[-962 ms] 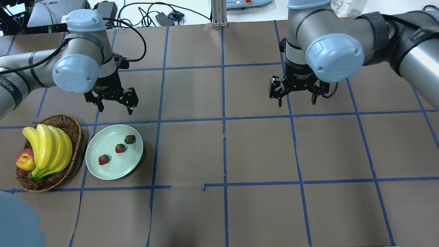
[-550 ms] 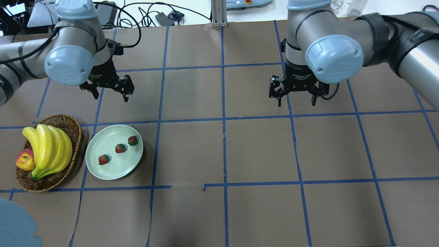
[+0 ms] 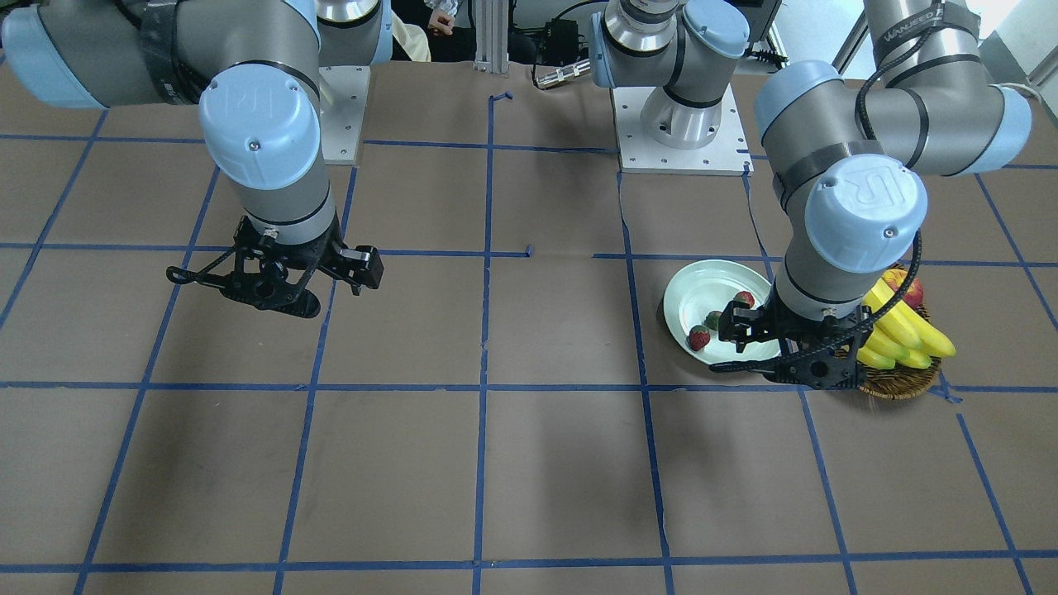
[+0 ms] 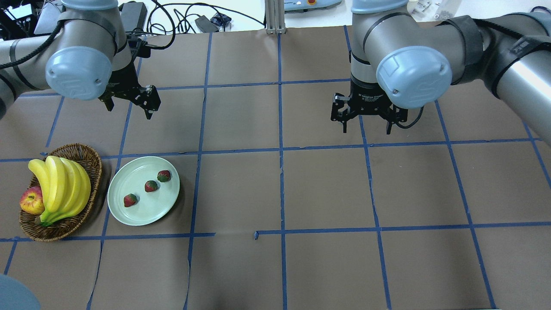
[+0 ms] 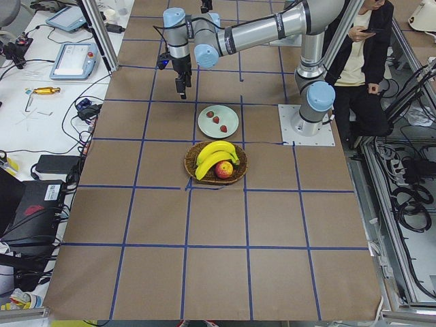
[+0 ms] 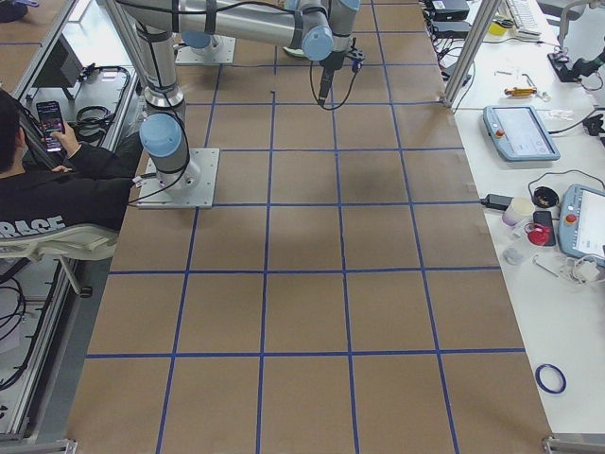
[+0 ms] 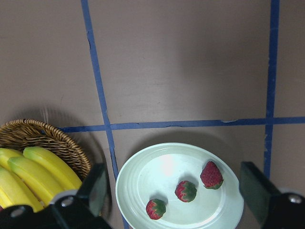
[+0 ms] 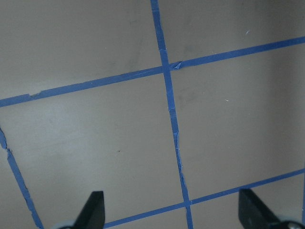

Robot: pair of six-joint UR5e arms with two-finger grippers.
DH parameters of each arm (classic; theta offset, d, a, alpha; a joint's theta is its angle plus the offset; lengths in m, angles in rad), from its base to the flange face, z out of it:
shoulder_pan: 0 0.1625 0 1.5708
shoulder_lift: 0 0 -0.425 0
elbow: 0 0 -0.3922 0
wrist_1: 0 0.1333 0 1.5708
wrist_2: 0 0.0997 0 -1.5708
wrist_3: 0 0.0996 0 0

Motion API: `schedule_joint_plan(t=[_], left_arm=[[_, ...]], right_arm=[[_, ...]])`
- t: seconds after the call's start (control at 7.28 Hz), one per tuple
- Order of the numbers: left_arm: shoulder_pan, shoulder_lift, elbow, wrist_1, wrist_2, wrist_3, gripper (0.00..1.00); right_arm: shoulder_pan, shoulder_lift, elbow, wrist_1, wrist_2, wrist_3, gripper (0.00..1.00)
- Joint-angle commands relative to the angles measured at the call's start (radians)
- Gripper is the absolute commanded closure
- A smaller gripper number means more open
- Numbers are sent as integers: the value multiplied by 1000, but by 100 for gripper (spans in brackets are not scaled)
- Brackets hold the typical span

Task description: Collect all strawberries into plate

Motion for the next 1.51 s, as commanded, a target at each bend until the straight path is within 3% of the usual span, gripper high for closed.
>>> schedule_joint_plan(t=[0.0, 0.27, 0.55, 0.96, 1.24, 1.37], left_arm=[[-31, 31, -8, -62, -228, -104, 0], [-89, 118, 9, -259, -224, -168, 0], [-91, 154, 3, -304, -188, -166, 0], [-80, 198, 45, -192, -162, -185, 0], [-54, 198, 51, -201, -96, -171, 0], [-50, 198, 60, -242, -93, -175, 0]], right_arm=[[-5, -2, -15, 21, -3, -20, 0], [-23, -21, -30, 35, -22, -30, 0], [-34, -35, -106, 93, 24, -49, 0], [-23, -65, -151, 161, 26, -84, 0], [-20, -62, -136, 146, 32, -217, 0], [-20, -62, -122, 117, 90, -218, 0]])
